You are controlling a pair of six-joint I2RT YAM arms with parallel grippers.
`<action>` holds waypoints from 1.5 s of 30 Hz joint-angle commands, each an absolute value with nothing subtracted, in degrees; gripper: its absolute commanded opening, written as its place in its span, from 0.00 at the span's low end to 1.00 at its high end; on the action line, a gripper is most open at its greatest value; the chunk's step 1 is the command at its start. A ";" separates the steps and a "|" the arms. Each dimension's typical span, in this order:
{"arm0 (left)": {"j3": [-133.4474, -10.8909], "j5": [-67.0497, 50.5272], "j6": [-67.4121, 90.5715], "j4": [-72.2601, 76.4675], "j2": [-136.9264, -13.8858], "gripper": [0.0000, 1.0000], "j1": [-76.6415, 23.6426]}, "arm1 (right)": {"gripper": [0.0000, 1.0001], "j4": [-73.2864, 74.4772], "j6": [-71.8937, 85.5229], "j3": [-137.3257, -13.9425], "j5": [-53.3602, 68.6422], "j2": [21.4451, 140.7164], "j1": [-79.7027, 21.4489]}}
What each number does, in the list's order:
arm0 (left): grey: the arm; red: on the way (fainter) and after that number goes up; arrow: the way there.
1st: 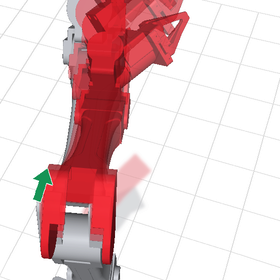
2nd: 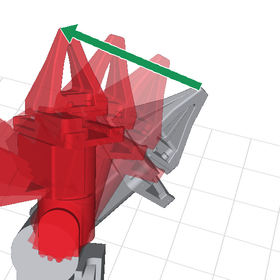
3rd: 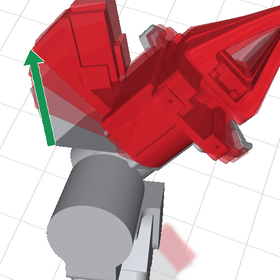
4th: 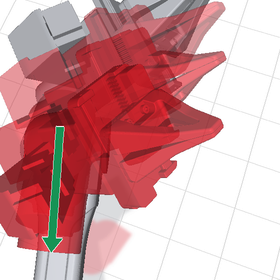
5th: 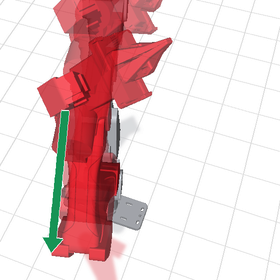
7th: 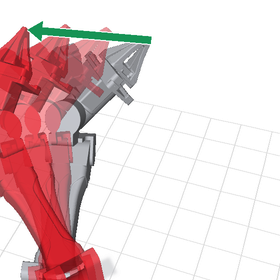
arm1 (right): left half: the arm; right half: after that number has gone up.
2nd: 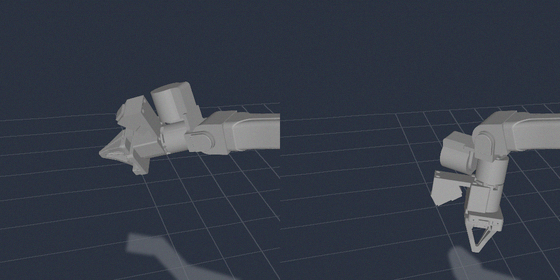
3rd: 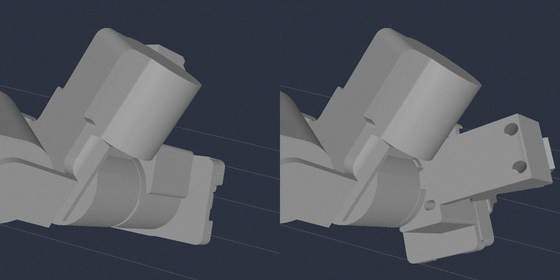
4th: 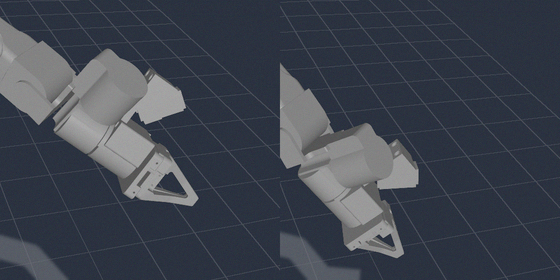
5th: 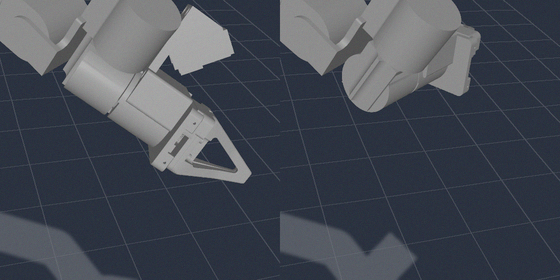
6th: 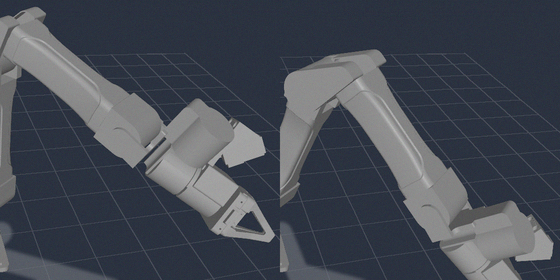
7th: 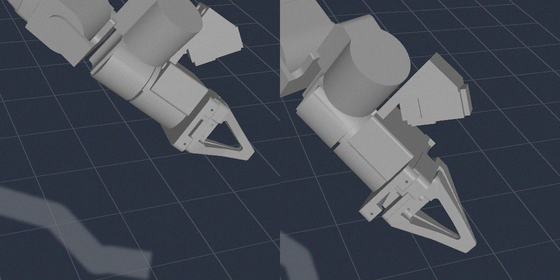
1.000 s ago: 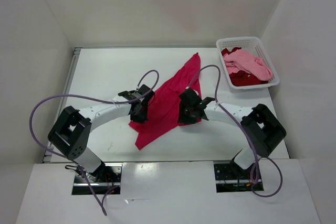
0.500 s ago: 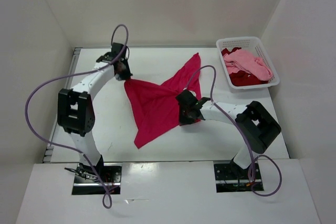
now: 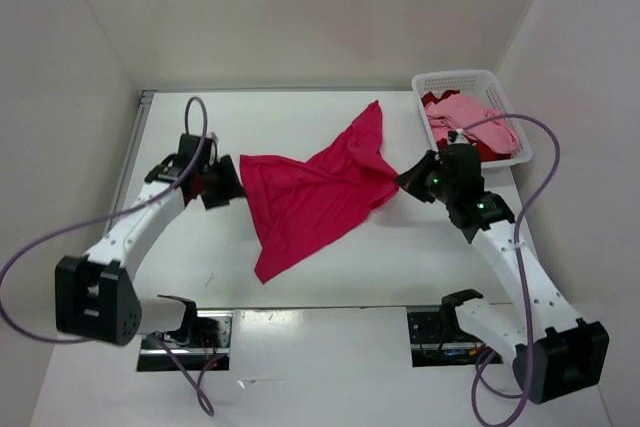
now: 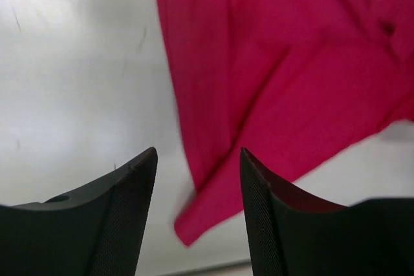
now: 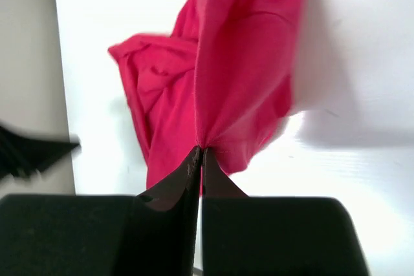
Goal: Fold and stack the t-shirts
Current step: Flatten out the tshirt
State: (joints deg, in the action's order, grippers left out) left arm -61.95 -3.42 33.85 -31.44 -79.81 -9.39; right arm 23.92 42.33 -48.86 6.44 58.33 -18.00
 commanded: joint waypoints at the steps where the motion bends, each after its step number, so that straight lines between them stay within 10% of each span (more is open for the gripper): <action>1: -51.09 -11.67 41.38 -33.31 -69.37 0.61 -9.93 | 0.02 29.00 40.34 -44.39 14.05 56.43 -11.62; 12: -47.44 -7.56 44.21 -22.77 -81.19 0.74 -12.92 | 0.02 27.77 42.28 -42.80 19.33 55.63 -11.60; 25: -69.76 -0.97 39.38 -20.55 -106.41 0.00 -8.80 | 0.02 25.31 44.74 -40.52 18.72 54.58 -13.27; 30: -84.18 1.14 34.73 -26.09 -108.82 0.04 -4.57 | 0.02 25.39 46.23 -39.99 18.20 54.58 -14.41; 33: -85.44 3.34 31.73 -27.15 -104.61 0.53 -4.04 | 0.00 25.93 47.37 -39.11 18.19 53.09 -14.41; 35: -80.89 2.82 31.73 -27.77 -100.66 0.67 -4.04 | 0.00 25.93 47.37 -37.62 18.19 52.47 -14.41; 38: -72.45 0.54 32.51 -27.77 -94.94 0.68 -4.04 | 0.00 25.93 47.90 -37.62 18.19 52.47 -14.41; 45: -47.66 -5.79 44.19 -25.75 -75.60 0.30 -2.11 | 0.00 24.87 47.38 -38.14 18.19 52.47 -14.41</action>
